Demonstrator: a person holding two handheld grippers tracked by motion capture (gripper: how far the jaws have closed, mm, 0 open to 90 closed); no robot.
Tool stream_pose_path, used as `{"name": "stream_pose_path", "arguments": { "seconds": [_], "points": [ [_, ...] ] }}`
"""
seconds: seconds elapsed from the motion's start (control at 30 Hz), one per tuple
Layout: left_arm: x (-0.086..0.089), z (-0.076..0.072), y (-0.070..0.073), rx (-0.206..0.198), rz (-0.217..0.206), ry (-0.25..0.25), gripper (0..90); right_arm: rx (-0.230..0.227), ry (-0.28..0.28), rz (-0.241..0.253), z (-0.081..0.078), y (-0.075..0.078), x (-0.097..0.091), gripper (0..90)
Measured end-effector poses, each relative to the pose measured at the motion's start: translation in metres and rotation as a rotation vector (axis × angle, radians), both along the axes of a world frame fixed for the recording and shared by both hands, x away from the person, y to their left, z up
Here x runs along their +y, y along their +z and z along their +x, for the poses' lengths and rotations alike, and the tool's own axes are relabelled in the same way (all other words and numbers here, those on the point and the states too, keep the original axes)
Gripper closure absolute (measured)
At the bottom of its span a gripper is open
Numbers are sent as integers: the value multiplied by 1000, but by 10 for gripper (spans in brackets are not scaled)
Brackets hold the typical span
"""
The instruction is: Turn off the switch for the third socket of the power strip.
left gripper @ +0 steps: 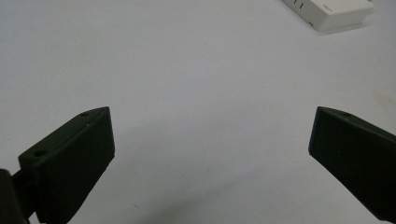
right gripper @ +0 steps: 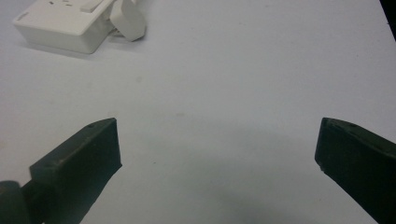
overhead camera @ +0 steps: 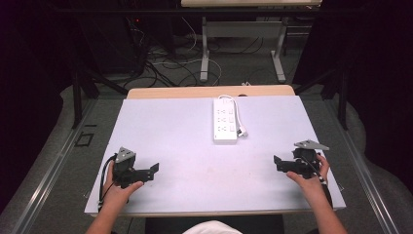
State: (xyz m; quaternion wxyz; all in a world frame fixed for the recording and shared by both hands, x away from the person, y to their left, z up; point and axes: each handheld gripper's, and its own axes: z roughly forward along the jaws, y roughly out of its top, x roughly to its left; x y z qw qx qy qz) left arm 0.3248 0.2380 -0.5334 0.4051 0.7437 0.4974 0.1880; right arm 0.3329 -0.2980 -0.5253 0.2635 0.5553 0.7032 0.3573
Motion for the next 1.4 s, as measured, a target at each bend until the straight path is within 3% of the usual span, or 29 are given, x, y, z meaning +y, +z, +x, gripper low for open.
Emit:
{"name": "stream_pose_path", "arguments": {
  "seconds": [0.2,0.37,0.5,0.8,1.4],
  "points": [
    [-1,-1,0,-8,-6,3,4,-17,10,-14,-7,4,6,0],
    [-1,-2,0,2,-11,1,4,-7,13,4,-7,6,8,0],
    [-2,-3,1,-8,-11,10,4,5,12,-13,-6,9,9,0],
    [-2,-3,0,-7,-8,8,4,35,21,-14,0,20,12,0],
    [-2,-2,0,2,-8,9,4,64,63,-72,13,47,22,0]
  ]
}}
